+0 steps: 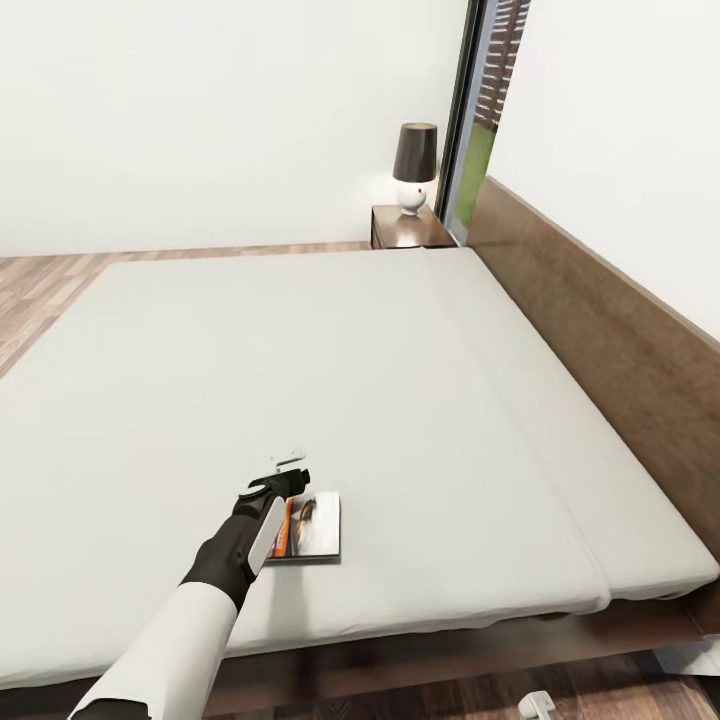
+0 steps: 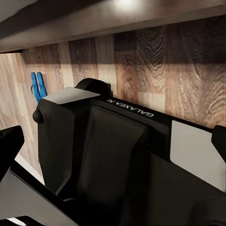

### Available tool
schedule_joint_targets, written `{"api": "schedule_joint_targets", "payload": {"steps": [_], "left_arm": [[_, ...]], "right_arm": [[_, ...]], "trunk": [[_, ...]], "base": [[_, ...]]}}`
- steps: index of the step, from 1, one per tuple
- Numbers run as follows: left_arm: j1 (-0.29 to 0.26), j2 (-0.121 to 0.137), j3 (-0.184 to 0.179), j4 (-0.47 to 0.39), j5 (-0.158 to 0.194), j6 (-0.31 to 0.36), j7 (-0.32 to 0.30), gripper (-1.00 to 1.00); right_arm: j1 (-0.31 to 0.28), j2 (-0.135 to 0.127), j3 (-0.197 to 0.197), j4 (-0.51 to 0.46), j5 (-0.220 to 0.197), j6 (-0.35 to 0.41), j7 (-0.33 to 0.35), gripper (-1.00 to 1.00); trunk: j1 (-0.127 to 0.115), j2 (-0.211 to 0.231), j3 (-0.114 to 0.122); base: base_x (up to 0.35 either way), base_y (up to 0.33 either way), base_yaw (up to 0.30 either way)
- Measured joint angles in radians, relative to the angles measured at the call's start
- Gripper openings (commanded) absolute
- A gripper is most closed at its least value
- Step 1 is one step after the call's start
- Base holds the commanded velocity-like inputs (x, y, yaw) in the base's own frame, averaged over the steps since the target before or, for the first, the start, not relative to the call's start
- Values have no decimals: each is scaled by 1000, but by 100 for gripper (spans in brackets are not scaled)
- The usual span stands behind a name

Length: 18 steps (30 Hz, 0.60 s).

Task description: In the bedroom, move the book from the bed onto either nightstand, and place the two sandals side by side next to the bed.

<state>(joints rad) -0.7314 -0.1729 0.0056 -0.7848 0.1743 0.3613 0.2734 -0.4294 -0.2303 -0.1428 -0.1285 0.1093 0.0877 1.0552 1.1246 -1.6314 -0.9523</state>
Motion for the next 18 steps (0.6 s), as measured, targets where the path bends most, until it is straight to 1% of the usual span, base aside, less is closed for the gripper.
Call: {"api": "schedule_joint_targets", "payload": {"steps": [12, 18], "left_arm": [[0, 0, 0, -1, 0, 0, 0, 100], [0, 0, 0, -1, 0, 0, 0, 100]], "right_arm": [[0, 0, 0, 0, 0, 0, 0, 100], [0, 0, 0, 0, 0, 0, 0, 100]], "trunk": [[0, 0, 0], [23, -42, -19]], "base": [[0, 0, 0], [0, 0, 0]]}}
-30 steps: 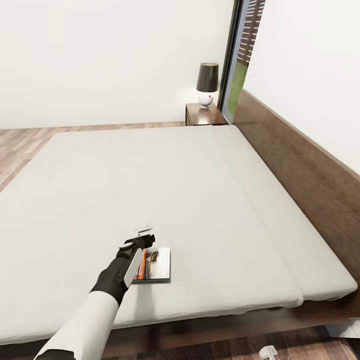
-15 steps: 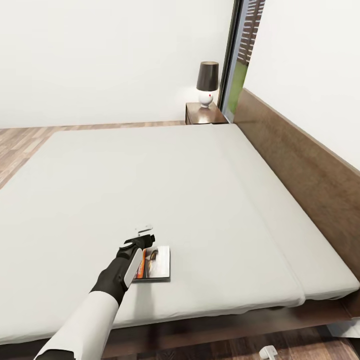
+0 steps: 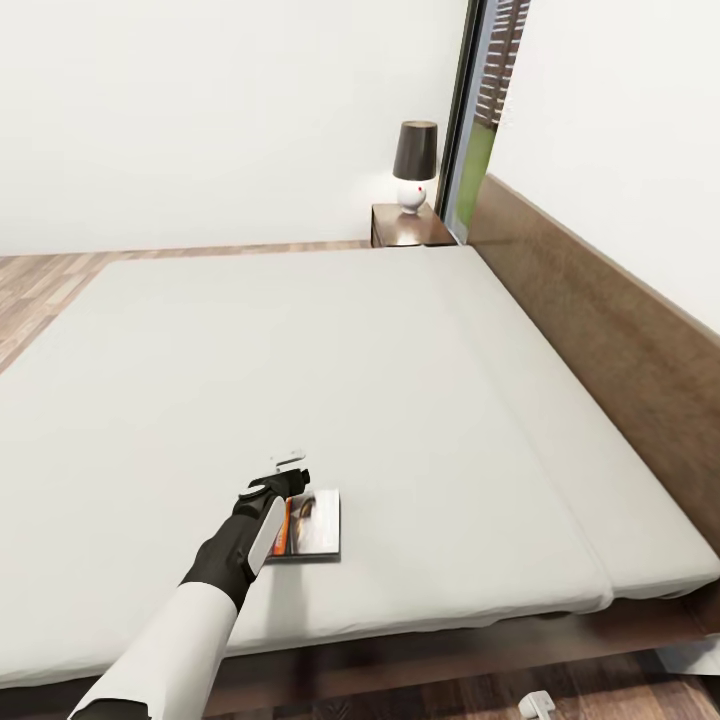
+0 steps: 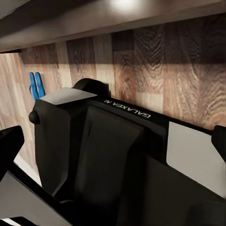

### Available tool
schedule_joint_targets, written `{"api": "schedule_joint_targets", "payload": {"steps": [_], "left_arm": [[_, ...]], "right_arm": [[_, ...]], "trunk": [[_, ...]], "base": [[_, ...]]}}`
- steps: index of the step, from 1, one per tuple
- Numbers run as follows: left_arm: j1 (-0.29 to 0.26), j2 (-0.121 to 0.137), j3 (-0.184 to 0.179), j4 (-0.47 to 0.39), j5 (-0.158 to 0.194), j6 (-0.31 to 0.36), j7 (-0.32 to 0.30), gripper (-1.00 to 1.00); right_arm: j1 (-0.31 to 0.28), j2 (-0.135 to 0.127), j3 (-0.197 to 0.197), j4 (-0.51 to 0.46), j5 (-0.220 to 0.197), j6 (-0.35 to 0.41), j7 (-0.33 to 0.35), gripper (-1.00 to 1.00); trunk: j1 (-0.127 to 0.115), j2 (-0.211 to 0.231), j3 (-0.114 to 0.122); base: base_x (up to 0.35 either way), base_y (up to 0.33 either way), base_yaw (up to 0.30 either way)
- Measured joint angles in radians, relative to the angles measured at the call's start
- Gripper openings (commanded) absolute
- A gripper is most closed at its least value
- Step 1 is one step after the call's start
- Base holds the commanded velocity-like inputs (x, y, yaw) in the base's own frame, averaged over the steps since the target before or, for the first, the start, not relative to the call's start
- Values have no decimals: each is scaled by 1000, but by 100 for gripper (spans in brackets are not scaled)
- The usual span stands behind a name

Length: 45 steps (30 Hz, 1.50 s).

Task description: In the bedroom, move the book from the bed onto either nightstand, and place the two sandals side by side next to the bed.

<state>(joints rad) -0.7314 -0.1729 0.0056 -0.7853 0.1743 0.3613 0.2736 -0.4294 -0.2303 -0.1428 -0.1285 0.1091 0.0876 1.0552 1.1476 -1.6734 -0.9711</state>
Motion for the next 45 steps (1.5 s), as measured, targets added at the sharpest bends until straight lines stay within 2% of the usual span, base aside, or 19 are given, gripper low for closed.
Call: {"api": "schedule_joint_targets", "payload": {"steps": [13, 20, 30, 37, 45], "left_arm": [[0, 0, 0, 0, 0, 0, 0, 100], [0, 0, 0, 0, 0, 0, 0, 100], [0, 0, 0, 0, 0, 0, 0, 100], [0, 0, 0, 0, 0, 0, 0, 100], [0, 0, 0, -6, 0, 0, 0, 100]], "right_arm": [[0, 0, 0, 0, 0, 0, 0, 100], [0, 0, 0, 0, 0, 0, 0, 100], [0, 0, 0, 0, 0, 0, 0, 100], [0, 0, 0, 0, 0, 0, 0, 100], [0, 0, 0, 0, 0, 0, 0, 100]], "trunk": [[4, -7, -3], [31, -56, -25], [31, -56, -25], [58, -105, -47], [58, -105, -47]], "base": [[0, 0, 0], [0, 0, 0], [0, 0, 0], [0, 0, 0], [0, 0, 0]]}}
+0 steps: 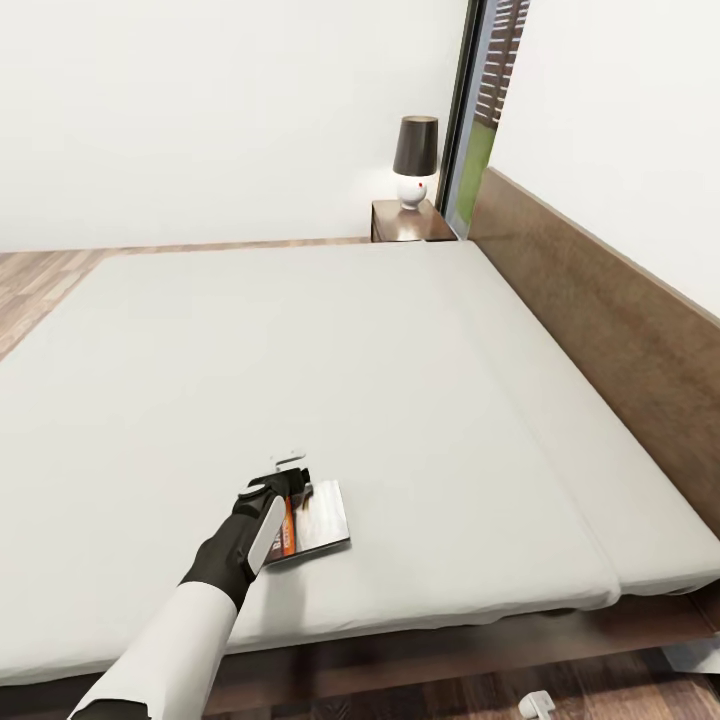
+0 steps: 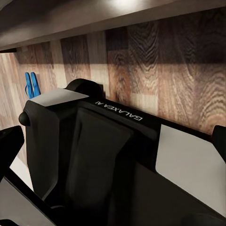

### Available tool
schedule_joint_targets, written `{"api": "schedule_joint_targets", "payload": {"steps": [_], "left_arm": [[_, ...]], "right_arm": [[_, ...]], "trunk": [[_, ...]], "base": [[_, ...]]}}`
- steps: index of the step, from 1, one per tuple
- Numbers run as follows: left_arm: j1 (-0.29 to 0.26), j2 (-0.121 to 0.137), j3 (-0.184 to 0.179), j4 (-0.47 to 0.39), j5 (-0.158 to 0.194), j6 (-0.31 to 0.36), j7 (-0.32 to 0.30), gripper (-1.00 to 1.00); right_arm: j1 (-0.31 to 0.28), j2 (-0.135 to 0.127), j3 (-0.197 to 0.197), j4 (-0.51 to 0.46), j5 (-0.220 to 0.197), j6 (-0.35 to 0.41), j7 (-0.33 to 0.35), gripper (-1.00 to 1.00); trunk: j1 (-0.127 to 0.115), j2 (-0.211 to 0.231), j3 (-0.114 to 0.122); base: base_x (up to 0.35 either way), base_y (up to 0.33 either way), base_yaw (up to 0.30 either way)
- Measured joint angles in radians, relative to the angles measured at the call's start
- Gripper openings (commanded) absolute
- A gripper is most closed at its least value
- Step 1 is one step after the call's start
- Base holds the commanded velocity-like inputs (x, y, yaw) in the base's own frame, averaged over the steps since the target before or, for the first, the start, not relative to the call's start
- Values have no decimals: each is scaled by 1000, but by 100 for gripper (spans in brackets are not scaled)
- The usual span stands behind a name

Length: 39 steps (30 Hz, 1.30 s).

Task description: In the bedroom, move the book from the bed onto either nightstand, and place the two sandals side by side next to the bed.

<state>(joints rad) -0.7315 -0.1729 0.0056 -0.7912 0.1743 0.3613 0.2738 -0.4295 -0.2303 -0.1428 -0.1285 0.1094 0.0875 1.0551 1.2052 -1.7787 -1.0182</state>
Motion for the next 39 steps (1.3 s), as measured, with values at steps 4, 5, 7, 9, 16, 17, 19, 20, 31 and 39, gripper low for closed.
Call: {"api": "schedule_joint_targets", "payload": {"steps": [4, 5, 7, 9, 16, 17, 19, 20, 31, 39], "left_arm": [[0, 0, 0, 0, 0, 0, 0, 100], [0, 0, 0, 0, 0, 0, 0, 100], [0, 0, 0, 0, 0, 0, 0, 100], [0, 0, 0, 0, 0, 0, 0, 100], [0, 0, 0, 0, 0, 0, 0, 100], [0, 0, 0, 0, 0, 0, 0, 100], [0, 0, 0, 0, 0, 0, 0, 100], [0, 0, 0, 0, 0, 0, 0, 100], [0, 0, 0, 0, 0, 0, 0, 100], [0, 0, 0, -2, 0, 0, 0, 100]], "right_arm": [[0, 0, 0, 0, 0, 0, 0, 100], [0, 0, 0, 0, 0, 0, -1, 100], [0, 0, 0, 0, 0, 0, -1, 100], [0, 0, 0, 0, 0, 0, -1, 100], [0, 0, 0, 0, 0, 0, 0, 100], [0, 0, 0, 0, 0, 0, 0, 100], [0, 0, 0, 0, 0, 0, 0, 100], [0, 0, 0, 0, 0, 1, 0, 100], [0, 0, 0, 0, 0, 0, 0, 100], [0, 0, 0, 0, 0, 0, 0, 100]], "trunk": [[0, 0, 0], [0, 0, 0], [0, 0, 0], [0, 0, 0], [4, -7, -3], [8, -14, -6], [12, -21, -9], [12, -21, -9], [12, -21, -9], [12, -21, -9]], "base": [[0, 0, 0], [0, 0, 0], [0, 0, 0], [0, 0, 0], [0, 0, 0], [0, 0, 0], [0, 0, 0], [0, 0, 0], [0, 0, 0], [0, 0, 0]]}}
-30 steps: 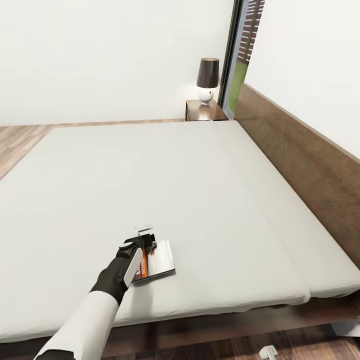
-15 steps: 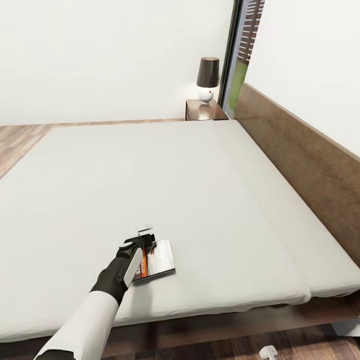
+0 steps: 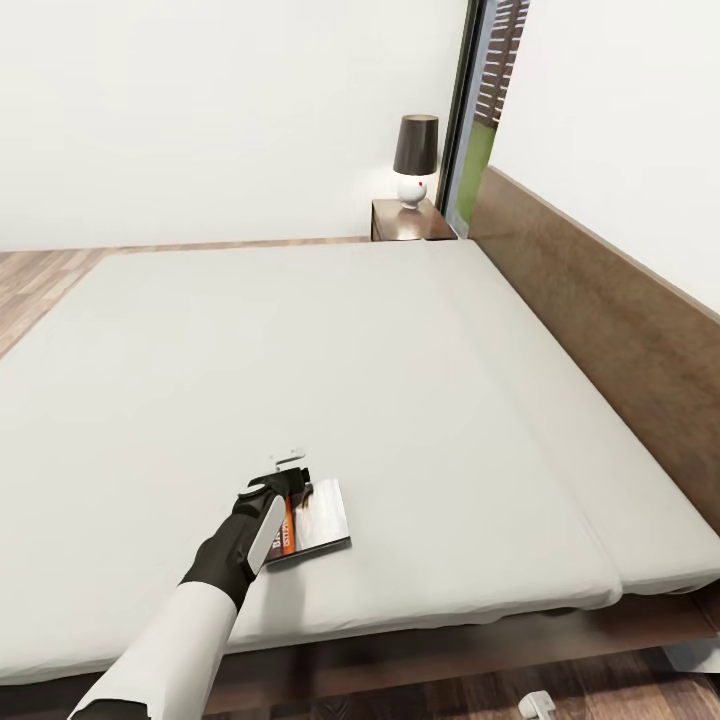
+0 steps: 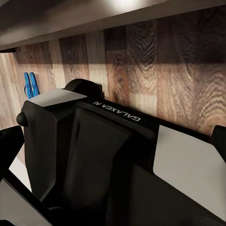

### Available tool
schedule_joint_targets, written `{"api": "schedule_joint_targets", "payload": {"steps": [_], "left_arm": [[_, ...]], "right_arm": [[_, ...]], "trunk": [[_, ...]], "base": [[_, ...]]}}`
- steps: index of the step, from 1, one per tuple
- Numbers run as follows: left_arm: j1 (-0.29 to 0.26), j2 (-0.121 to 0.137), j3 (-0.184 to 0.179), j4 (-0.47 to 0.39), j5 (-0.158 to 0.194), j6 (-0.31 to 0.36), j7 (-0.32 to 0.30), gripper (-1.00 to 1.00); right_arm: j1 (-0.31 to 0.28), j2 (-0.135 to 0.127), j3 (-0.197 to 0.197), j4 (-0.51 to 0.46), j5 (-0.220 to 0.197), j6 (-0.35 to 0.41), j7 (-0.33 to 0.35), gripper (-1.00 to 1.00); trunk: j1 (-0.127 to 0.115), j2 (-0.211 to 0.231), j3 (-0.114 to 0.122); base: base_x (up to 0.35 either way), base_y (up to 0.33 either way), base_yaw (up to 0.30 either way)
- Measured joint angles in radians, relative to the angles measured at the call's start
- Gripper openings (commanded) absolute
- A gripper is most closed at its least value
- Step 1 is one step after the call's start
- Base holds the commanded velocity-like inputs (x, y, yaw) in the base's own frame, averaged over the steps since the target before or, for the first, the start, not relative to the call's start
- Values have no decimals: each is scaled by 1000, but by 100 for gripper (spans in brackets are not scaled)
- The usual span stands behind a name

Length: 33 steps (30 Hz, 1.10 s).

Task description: In the bedroom, move the book from the bed onto either nightstand, and place the two sandals side by side next to the bed.

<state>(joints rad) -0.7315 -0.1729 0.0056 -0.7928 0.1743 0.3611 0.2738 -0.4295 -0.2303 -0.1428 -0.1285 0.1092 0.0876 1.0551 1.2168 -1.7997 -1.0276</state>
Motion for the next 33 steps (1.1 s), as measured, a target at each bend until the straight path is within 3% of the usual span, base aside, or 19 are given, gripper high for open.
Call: {"api": "schedule_joint_targets", "payload": {"steps": [6, 33], "left_arm": [[0, 0, -1, -2, -14, 2, 3, 100], [1, 0, -1, -2, -14, -6, -4, 100]], "right_arm": [[0, 0, 0, 0, 0, 0, 0, 100], [0, 0, 0, 0, 0, 0, 0, 100]], "trunk": [[7, -14, -6], [8, -14, -6]], "base": [[0, 0, 0], [-43, 0, 0]]}}
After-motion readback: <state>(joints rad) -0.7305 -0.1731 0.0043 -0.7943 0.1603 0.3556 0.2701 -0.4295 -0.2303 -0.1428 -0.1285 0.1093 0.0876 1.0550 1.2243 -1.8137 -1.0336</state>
